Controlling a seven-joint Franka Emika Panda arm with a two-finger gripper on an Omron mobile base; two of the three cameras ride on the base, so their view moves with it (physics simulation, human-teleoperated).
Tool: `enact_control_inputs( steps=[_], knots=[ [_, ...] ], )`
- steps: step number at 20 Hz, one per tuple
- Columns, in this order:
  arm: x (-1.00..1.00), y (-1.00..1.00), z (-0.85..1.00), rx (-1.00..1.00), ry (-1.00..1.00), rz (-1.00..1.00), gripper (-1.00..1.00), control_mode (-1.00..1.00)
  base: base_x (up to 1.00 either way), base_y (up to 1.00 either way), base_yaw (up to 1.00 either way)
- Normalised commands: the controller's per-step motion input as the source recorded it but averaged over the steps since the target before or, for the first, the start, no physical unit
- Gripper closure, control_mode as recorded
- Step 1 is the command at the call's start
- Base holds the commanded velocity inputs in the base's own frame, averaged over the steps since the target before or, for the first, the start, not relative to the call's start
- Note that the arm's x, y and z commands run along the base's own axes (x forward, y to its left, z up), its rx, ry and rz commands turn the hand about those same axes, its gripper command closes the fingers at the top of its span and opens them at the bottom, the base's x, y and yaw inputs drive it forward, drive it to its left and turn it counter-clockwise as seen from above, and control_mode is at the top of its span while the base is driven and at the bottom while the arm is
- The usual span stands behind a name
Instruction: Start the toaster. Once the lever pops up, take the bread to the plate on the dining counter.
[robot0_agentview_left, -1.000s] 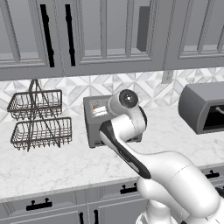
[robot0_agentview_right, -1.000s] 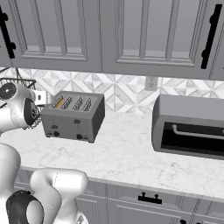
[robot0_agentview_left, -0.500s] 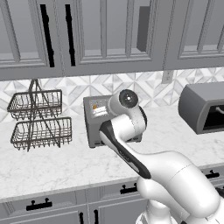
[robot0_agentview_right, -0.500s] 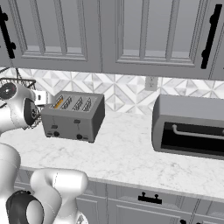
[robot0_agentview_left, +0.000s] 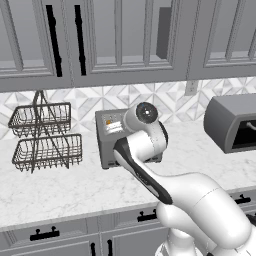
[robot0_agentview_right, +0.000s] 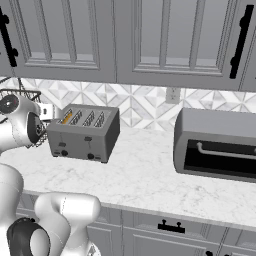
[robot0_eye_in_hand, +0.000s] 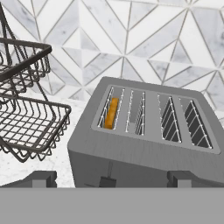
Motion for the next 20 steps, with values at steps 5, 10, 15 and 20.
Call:
enact_control_inputs(
  steps=[5,10,15,20],
  knots=[
    [0.00,0.00,0.00,0.00,0.00,0.00,-1.00,-1.00,0.00,0.00,0.00],
    [0.00,0.00,0.00,0.00,0.00,0.00,-1.00,-1.00,0.00,0.00,0.00],
    [0.00,0.00,0.00,0.00,0.00,0.00,-1.00,-1.00,0.00,0.00,0.00],
    [0.00,0.00,0.00,0.00,0.00,0.00,-1.00,-1.00,0.00,0.00,0.00]
  ],
)
